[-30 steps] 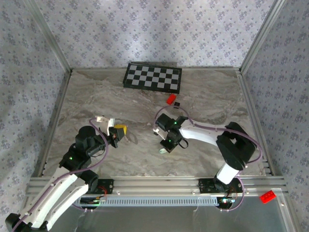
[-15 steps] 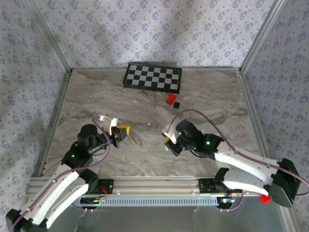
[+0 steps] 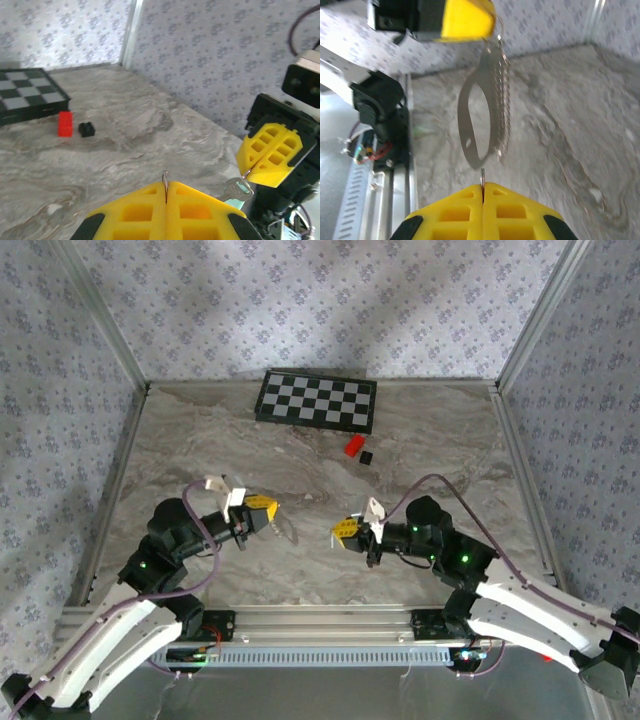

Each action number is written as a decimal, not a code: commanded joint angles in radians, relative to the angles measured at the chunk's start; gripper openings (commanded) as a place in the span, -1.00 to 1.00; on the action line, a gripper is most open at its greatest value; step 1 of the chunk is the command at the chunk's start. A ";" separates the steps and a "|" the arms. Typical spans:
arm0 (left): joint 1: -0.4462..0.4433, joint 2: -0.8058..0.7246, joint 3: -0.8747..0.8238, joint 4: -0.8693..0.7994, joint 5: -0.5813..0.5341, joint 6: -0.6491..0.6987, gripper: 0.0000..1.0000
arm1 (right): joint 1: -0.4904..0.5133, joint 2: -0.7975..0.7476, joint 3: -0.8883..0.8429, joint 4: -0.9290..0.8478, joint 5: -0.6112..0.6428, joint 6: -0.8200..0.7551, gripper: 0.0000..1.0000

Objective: Put the keys on the keyring

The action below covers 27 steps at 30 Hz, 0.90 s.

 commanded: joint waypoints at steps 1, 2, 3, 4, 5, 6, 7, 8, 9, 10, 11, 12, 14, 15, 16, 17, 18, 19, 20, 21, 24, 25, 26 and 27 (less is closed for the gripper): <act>-0.038 -0.021 0.033 0.081 0.061 0.046 -1.00 | 0.007 -0.038 -0.018 0.126 -0.137 0.037 -1.00; -0.050 -0.026 0.030 0.091 0.065 0.051 -1.00 | 0.007 -0.044 -0.020 0.141 -0.156 0.043 -1.00; -0.067 -0.033 0.026 0.103 0.068 0.058 -1.00 | 0.007 -0.049 -0.023 0.159 -0.179 0.050 -1.00; -0.084 -0.037 0.024 0.112 0.073 0.066 -1.00 | 0.007 -0.054 -0.025 0.184 -0.208 0.060 -1.00; -0.098 -0.039 0.026 0.116 0.077 0.075 -1.00 | 0.007 -0.057 -0.029 0.208 -0.228 0.069 -1.00; -0.115 -0.038 0.032 0.113 0.080 0.085 -1.00 | 0.007 -0.060 -0.036 0.240 -0.252 0.086 -1.00; -0.129 -0.034 0.040 0.108 0.084 0.096 -1.00 | 0.007 -0.063 -0.040 0.272 -0.280 0.102 -1.00; -0.142 -0.029 0.046 0.103 0.086 0.106 -1.00 | 0.007 -0.065 -0.043 0.292 -0.296 0.114 -1.00; -0.157 -0.024 0.055 0.096 0.089 0.117 -1.00 | 0.007 -0.066 -0.043 0.310 -0.312 0.125 -1.00; -0.171 -0.018 0.064 0.089 0.091 0.126 -1.00 | 0.008 -0.069 -0.043 0.323 -0.329 0.133 -1.00; -0.182 -0.012 0.070 0.085 0.091 0.134 -1.00 | 0.010 -0.073 -0.042 0.330 -0.336 0.138 -1.00; -0.195 -0.007 0.078 0.079 0.092 0.143 -1.00 | 0.011 -0.078 -0.042 0.335 -0.341 0.142 -1.00; -0.218 0.004 0.088 0.075 0.089 0.155 -1.00 | 0.015 -0.089 -0.044 0.340 -0.350 0.144 -1.00; -0.229 0.008 0.093 0.073 0.090 0.160 -1.00 | 0.017 -0.096 -0.044 0.343 -0.353 0.145 -1.00; -0.240 0.012 0.096 0.074 0.089 0.163 -1.00 | 0.021 -0.102 -0.046 0.349 -0.359 0.148 -1.00; -0.248 0.017 0.099 0.076 0.089 0.167 -1.00 | 0.023 -0.107 -0.049 0.360 -0.362 0.153 -1.00; -0.256 0.021 0.102 0.075 0.087 0.171 -1.00 | 0.023 -0.112 -0.051 0.370 -0.362 0.160 -1.00; -0.264 0.024 0.104 0.074 0.084 0.173 -1.00 | 0.025 -0.114 -0.053 0.383 -0.362 0.166 -1.00; -0.268 0.026 0.104 0.076 0.082 0.175 -1.00 | 0.026 -0.114 -0.053 0.388 -0.362 0.170 -1.00; -0.273 0.027 0.105 0.077 0.078 0.177 -1.00 | 0.029 -0.115 -0.052 0.391 -0.362 0.170 -1.00; -0.279 0.026 0.105 0.077 0.069 0.181 -1.00 | 0.031 -0.114 -0.050 0.389 -0.357 0.174 -1.00; -0.280 0.026 0.105 0.076 0.064 0.183 -1.00 | 0.031 -0.114 -0.050 0.386 -0.355 0.175 -1.00; -0.281 0.025 0.105 0.073 0.060 0.182 -1.00 | 0.031 -0.115 -0.050 0.382 -0.351 0.175 -1.00; -0.282 0.023 0.104 0.070 0.052 0.183 -1.00 | 0.031 -0.115 -0.051 0.376 -0.341 0.173 -1.00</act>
